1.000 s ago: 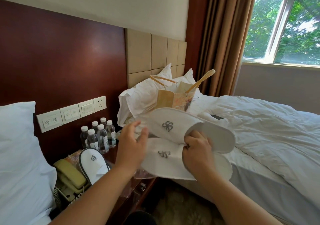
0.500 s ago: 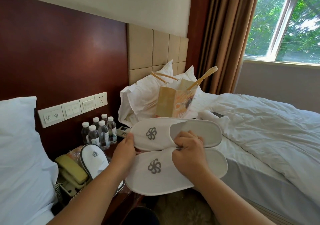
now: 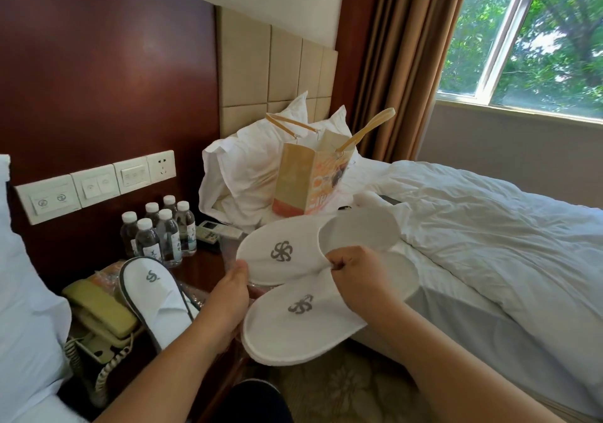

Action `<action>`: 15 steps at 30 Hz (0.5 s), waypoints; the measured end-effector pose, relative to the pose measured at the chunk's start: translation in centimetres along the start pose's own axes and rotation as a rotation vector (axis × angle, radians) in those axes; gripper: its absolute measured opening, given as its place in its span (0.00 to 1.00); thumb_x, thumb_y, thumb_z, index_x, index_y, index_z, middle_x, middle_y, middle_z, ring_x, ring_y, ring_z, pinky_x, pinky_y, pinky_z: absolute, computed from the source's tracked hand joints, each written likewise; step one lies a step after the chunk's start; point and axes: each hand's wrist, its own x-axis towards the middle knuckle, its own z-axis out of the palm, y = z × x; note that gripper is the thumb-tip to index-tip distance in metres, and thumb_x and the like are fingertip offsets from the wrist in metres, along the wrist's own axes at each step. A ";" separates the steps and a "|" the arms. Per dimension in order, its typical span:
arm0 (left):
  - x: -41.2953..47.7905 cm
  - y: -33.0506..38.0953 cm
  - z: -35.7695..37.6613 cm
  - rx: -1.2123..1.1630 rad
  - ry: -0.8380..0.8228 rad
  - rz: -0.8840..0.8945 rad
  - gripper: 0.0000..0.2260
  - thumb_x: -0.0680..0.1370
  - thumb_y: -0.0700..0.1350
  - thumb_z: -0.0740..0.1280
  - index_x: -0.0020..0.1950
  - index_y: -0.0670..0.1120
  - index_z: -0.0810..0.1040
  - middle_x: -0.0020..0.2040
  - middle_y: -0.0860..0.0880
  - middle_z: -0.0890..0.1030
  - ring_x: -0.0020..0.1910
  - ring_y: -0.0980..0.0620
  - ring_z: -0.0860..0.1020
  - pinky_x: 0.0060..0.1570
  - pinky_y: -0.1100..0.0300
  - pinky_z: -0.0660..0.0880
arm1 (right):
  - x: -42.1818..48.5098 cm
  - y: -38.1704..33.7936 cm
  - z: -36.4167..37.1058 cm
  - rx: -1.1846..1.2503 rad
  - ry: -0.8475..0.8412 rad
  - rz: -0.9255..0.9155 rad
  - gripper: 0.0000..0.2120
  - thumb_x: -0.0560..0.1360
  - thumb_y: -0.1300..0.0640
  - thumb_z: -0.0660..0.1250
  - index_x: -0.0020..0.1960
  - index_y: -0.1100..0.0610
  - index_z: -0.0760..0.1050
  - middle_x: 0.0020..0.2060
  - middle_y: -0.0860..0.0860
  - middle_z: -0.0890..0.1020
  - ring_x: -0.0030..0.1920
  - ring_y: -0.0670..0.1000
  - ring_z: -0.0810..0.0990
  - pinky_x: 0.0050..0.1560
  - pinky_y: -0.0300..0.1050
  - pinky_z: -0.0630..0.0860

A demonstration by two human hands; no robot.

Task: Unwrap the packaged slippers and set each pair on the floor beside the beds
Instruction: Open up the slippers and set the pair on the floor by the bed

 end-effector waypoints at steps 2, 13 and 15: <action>0.5 -1.4 0.6 -0.047 0.030 -0.036 0.28 0.80 0.65 0.48 0.65 0.50 0.76 0.54 0.42 0.83 0.53 0.43 0.81 0.58 0.45 0.77 | 0.5 -0.5 0.2 -0.102 -0.023 0.065 0.15 0.72 0.64 0.61 0.33 0.48 0.78 0.31 0.43 0.74 0.36 0.50 0.76 0.33 0.40 0.67; 2.3 -2.3 4.2 0.042 0.041 0.202 0.22 0.86 0.53 0.49 0.71 0.42 0.71 0.63 0.42 0.78 0.68 0.42 0.71 0.63 0.53 0.66 | 1.9 -0.5 -1.6 0.288 -0.174 0.621 0.10 0.74 0.64 0.63 0.40 0.58 0.82 0.32 0.53 0.79 0.32 0.51 0.76 0.31 0.39 0.72; 2.4 -2.5 5.0 -0.004 0.026 0.210 0.23 0.85 0.54 0.48 0.62 0.39 0.75 0.49 0.44 0.80 0.59 0.40 0.76 0.53 0.54 0.69 | 1.7 -0.6 -2.0 0.325 -0.220 0.696 0.09 0.73 0.63 0.62 0.46 0.60 0.81 0.37 0.56 0.78 0.35 0.53 0.75 0.35 0.44 0.72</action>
